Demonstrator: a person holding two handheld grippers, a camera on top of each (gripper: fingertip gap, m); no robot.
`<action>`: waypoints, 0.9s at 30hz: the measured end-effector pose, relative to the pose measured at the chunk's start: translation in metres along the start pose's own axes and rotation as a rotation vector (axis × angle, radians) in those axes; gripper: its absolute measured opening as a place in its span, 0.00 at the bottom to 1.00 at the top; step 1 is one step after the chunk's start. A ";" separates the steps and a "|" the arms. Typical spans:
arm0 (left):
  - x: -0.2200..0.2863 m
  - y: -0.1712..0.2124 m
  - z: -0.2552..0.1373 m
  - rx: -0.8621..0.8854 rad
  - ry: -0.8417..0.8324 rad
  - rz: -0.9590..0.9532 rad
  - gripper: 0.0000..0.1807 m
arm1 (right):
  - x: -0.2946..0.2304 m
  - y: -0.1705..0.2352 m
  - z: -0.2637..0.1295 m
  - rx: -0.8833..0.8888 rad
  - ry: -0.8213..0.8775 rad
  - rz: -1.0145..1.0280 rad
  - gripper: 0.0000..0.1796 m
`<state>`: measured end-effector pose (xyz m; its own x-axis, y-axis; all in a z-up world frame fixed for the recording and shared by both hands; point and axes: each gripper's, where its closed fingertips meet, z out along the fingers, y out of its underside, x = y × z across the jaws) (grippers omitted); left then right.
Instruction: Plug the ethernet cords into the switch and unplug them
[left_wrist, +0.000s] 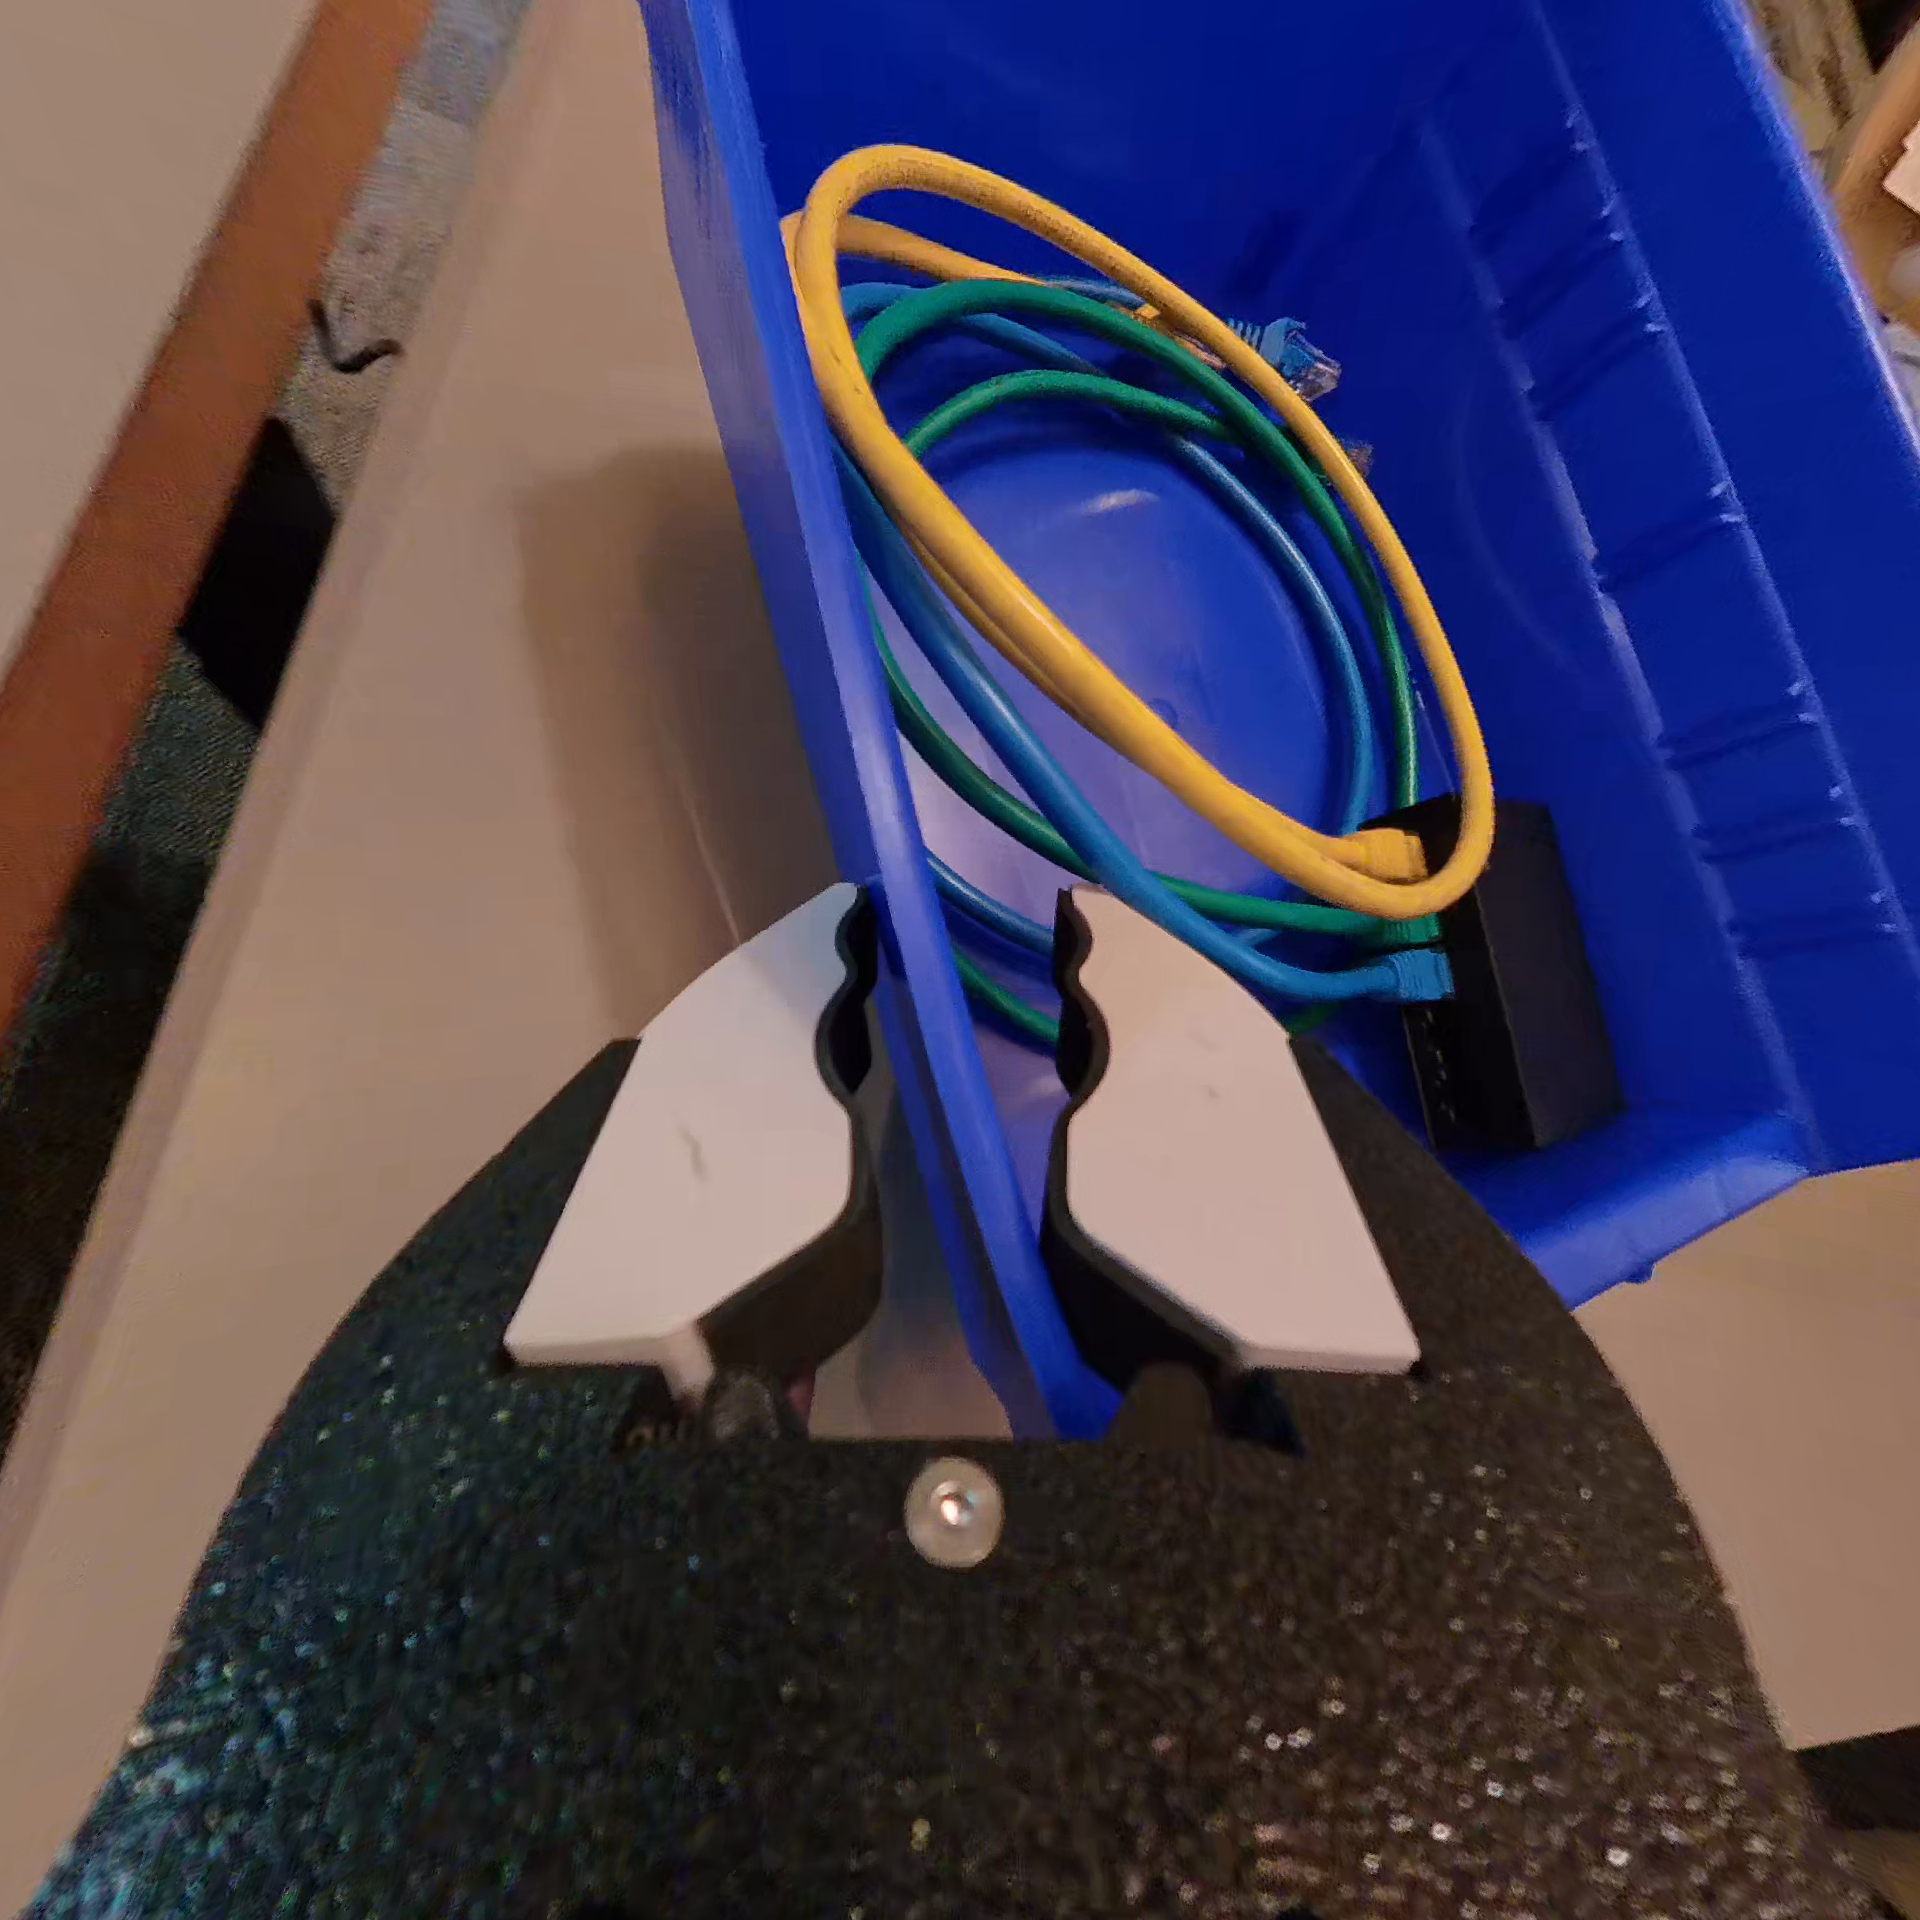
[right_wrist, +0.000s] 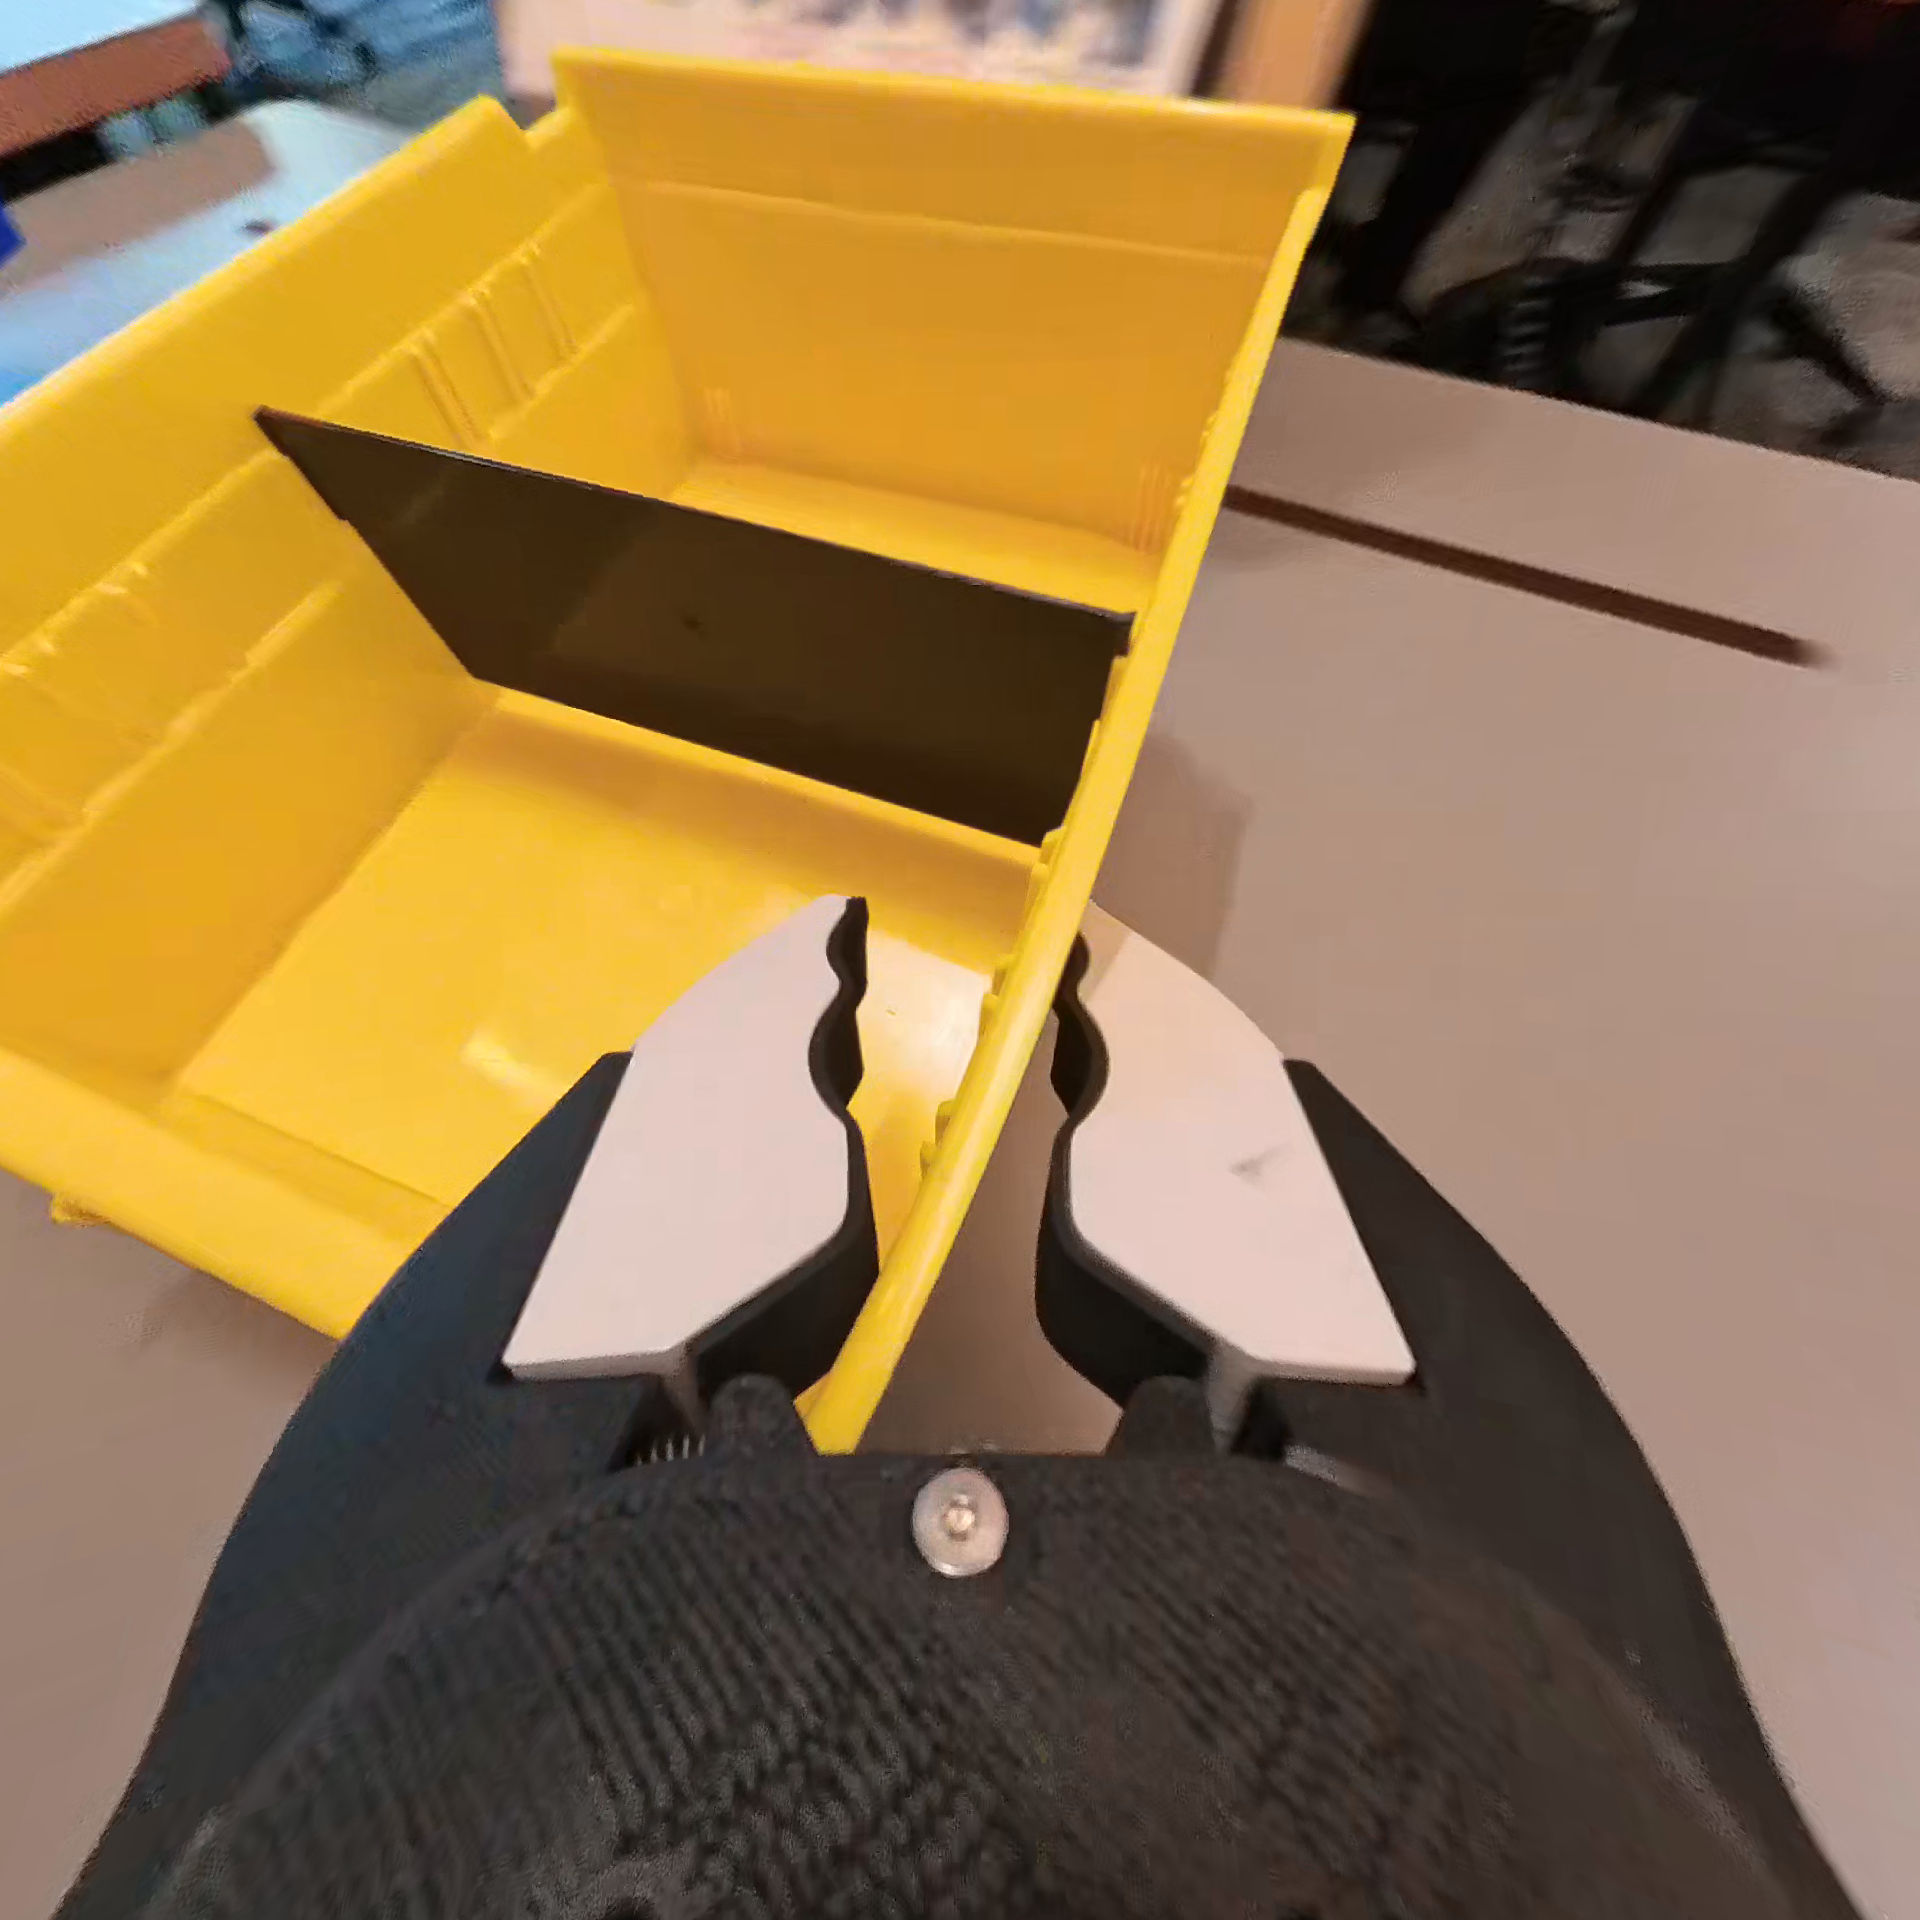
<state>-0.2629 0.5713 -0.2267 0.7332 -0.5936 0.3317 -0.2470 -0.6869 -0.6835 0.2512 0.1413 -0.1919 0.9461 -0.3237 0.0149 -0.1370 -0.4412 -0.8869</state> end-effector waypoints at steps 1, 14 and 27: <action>0.007 -0.001 0.010 -0.011 0.015 0.011 0.18 | 0.025 0.001 -0.012 0.017 0.044 0.024 0.19; 0.072 -0.009 0.105 -0.136 0.189 0.152 0.18 | 0.219 0.060 -0.033 -0.059 0.301 0.185 0.20; 0.093 -0.024 0.132 -0.189 0.231 0.257 0.19 | 0.253 0.058 0.017 -0.082 0.202 0.134 0.20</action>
<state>-0.1050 0.5876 -0.2652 0.4757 -0.8202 0.3177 -0.5324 -0.5560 -0.6383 0.4874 0.0480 -0.2475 0.8411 -0.5409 -0.0013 -0.2888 -0.4471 -0.8466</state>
